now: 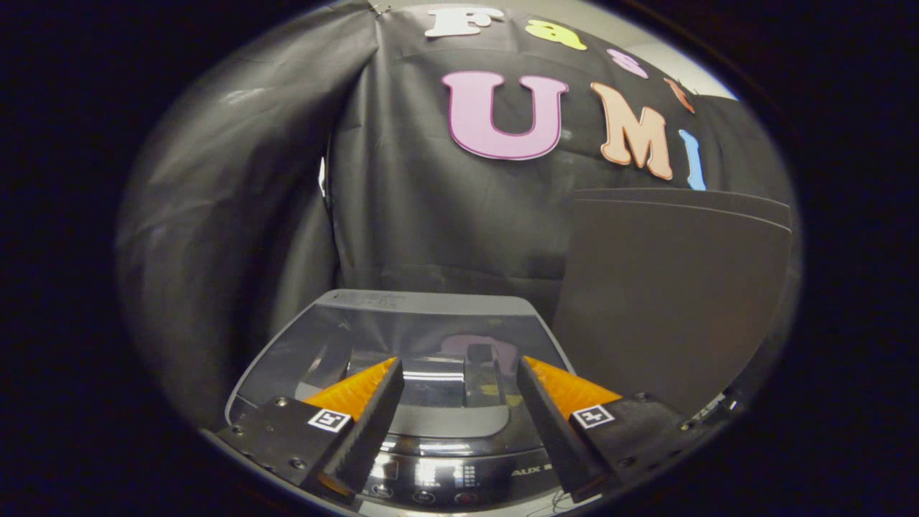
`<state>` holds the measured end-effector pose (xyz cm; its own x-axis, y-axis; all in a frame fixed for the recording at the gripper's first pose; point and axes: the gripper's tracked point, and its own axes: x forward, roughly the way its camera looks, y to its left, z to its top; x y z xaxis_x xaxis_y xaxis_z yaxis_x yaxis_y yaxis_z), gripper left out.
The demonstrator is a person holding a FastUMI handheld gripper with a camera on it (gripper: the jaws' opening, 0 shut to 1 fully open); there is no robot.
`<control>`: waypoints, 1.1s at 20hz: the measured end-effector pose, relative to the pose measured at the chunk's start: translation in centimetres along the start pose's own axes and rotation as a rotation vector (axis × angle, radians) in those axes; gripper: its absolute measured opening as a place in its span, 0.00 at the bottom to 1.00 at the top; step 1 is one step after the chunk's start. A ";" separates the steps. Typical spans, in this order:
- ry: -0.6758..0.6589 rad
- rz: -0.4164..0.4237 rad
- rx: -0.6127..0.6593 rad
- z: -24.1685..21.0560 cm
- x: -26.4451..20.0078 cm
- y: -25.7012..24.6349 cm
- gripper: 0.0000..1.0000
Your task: Put the clothes into the washing machine and then close the washing machine lid.
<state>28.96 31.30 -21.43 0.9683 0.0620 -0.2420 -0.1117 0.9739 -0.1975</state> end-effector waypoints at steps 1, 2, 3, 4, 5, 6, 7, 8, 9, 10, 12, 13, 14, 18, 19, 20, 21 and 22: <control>-0.002 0.011 0.008 -0.1 -0.6 -0.1 0.96; -0.009 0.020 0.022 0.1 -1.5 -0.2 0.96; -0.011 0.026 0.038 -0.1 -2.3 -0.4 0.96; -0.015 0.032 0.048 0.0 -3.2 -0.7 0.97; -0.017 0.034 0.058 0.1 -3.8 -0.8 0.97; -0.016 0.045 0.067 0.2 -4.7 -1.0 0.97; -0.014 0.057 0.083 0.1 -5.3 -1.1 0.97; 0.001 0.066 0.097 -0.1 -6.0 -1.4 0.97; 0.001 0.074 0.107 0.2 -6.9 -1.7 0.97; 0.003 0.084 0.108 0.5 -7.7 -1.9 0.97; -0.006 0.100 0.093 1.2 -9.4 -2.6 0.97; 0.002 0.119 0.090 1.4 -10.2 -2.8 0.97; 0.009 0.117 0.095 1.2 -10.8 -3.1 0.97; -0.007 0.135 0.071 2.2 -13.7 -3.6 0.98; -0.026 0.125 0.054 2.9 -14.5 -3.9 0.98; -0.040 0.126 0.045 3.4 -15.3 -4.0 0.98; -0.060 0.141 0.040 3.9 -16.3 -3.8 0.98; -0.085 0.156 0.044 4.5 -17.3 -3.6 0.98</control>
<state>13.65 27.73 -12.29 0.9555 0.2296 -0.1853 -0.2541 0.9596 -0.1212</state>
